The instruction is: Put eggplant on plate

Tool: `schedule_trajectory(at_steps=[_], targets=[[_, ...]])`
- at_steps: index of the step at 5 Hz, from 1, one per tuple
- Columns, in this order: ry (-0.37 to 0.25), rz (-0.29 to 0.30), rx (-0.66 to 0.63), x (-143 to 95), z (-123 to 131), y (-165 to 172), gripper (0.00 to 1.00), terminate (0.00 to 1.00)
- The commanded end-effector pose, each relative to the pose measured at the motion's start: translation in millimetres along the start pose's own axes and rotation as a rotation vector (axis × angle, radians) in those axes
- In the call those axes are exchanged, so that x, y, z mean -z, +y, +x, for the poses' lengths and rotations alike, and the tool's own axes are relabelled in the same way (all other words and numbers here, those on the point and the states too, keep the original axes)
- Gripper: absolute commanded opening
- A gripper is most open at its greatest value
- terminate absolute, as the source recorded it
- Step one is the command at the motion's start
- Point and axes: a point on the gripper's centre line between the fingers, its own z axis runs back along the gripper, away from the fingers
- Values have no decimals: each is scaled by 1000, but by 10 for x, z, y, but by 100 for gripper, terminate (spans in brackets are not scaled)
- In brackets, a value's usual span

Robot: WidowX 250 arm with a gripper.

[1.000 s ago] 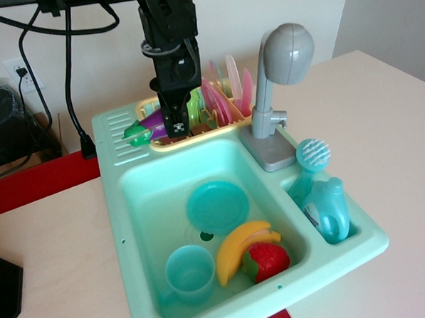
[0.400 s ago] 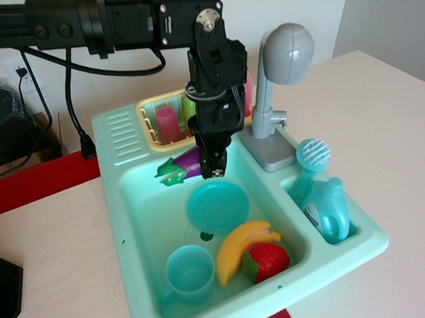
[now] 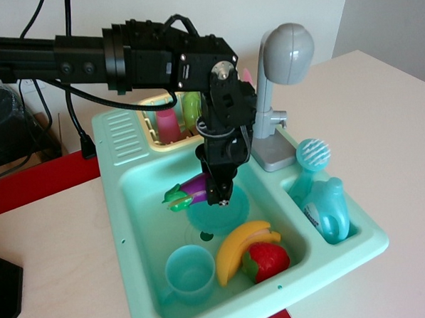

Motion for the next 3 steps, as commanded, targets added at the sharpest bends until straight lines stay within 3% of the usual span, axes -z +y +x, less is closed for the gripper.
schedule_trajectory(at_steps=[1, 2, 3], targets=[[-33, 23, -13, -2, 46, 96, 0, 0], [-32, 20, -23, 70, 85, 125, 0, 0], [-27, 21, -31, 111, 125, 136, 100, 0]])
